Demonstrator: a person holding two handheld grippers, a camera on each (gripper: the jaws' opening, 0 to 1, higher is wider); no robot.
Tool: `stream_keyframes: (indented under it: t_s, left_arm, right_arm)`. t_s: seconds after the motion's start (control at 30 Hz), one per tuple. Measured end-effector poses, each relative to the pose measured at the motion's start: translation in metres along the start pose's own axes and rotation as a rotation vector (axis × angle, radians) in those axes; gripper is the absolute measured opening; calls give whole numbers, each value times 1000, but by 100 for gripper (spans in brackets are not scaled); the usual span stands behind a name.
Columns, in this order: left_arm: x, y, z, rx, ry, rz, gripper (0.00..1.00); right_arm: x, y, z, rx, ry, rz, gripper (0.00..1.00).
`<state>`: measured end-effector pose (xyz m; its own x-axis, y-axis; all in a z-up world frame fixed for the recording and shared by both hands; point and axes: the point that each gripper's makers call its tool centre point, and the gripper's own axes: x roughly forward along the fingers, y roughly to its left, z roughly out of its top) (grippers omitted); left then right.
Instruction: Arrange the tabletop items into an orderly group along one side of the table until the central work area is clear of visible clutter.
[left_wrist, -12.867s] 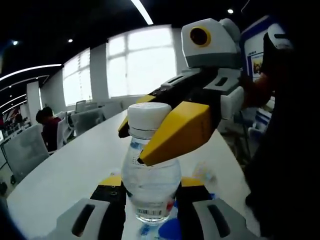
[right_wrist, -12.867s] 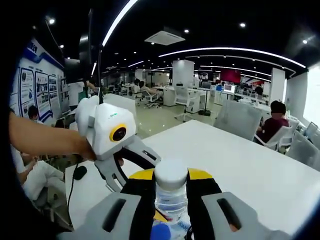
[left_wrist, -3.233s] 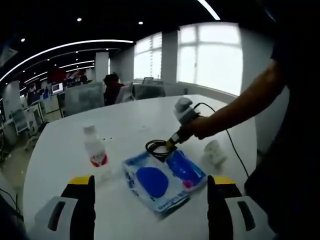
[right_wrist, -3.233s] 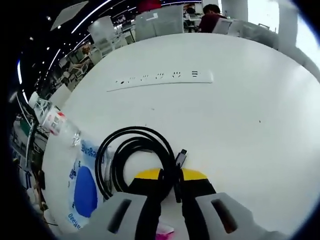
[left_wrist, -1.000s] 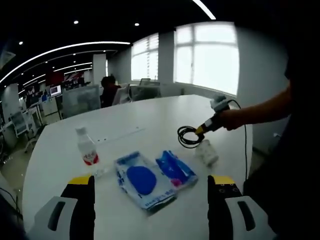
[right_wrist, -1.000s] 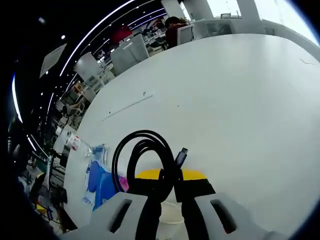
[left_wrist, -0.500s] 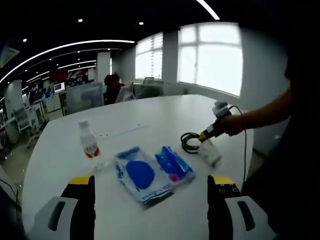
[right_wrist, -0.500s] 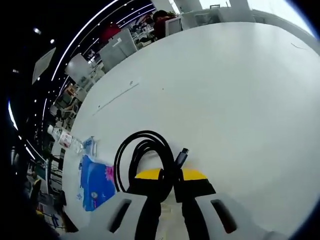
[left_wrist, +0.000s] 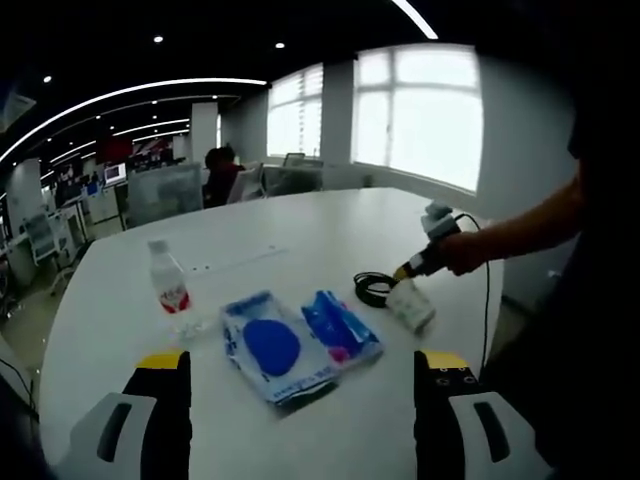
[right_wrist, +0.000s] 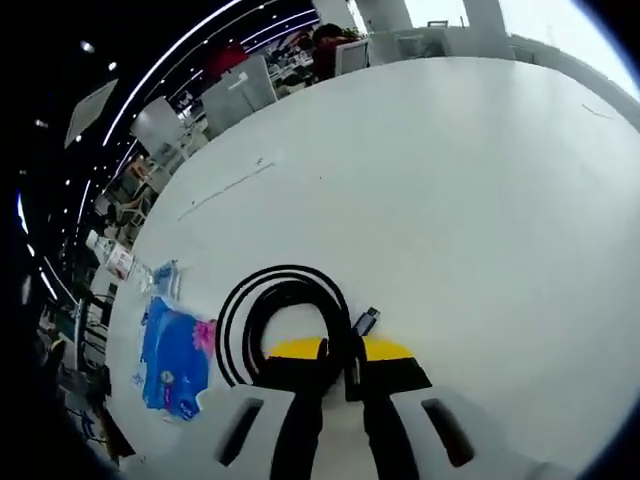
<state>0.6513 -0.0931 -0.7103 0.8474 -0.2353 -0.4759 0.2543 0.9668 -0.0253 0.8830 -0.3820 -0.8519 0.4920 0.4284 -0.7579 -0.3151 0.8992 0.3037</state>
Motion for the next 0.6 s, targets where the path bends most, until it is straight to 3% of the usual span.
stream_keyframes:
  t_s: [0.13,0.27,0.4,0.53,0.6]
  left_arm:
    - [1,-2,1,17,16,4,91]
    - [1,-2,5,11,10,9,91]
    - [1,-3,5,1,18,30,91]
    - [1,-4,2,-21,28,48,90]
    - [1,-6,-4,-27,74,58,90]
  right_arm:
    - [-4,7,9,-87,-47,14,15]
    - [-5,18,21,-119,-72,65,18]
    - [-18,44,34,-197,-104,122,24]
    - [-15,65,50,-272,-124,205,32]
    - [-19,81,59,-337,-137,255,34]
